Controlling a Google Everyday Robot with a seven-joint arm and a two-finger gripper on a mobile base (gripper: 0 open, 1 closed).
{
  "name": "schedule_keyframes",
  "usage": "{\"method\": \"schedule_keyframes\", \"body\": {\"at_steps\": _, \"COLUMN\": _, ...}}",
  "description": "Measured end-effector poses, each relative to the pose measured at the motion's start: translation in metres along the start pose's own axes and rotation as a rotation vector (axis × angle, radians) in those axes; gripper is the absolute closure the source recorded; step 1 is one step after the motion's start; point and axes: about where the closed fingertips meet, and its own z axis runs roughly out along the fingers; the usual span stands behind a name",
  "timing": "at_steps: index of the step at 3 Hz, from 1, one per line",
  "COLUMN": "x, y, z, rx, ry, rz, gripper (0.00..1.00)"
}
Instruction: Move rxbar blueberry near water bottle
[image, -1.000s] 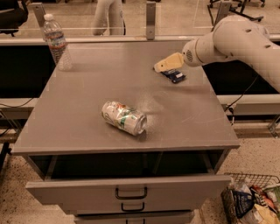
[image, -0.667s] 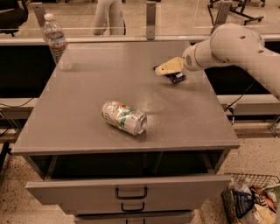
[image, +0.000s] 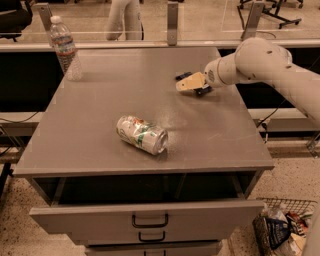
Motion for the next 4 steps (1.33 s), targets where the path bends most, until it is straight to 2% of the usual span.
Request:
{"method": "schedule_keyframes", "body": {"at_steps": 3, "x": -0.0007, "y": 0.0073, "z": 0.0008, "rx": -0.051, "ry": -0.052, "rz": 0.006, "gripper": 0.85}}
{"method": "schedule_keyframes", "body": {"at_steps": 4, "x": -0.0007, "y": 0.0073, "z": 0.0008, "rx": -0.051, "ry": -0.052, "rz": 0.006, "gripper": 1.00}}
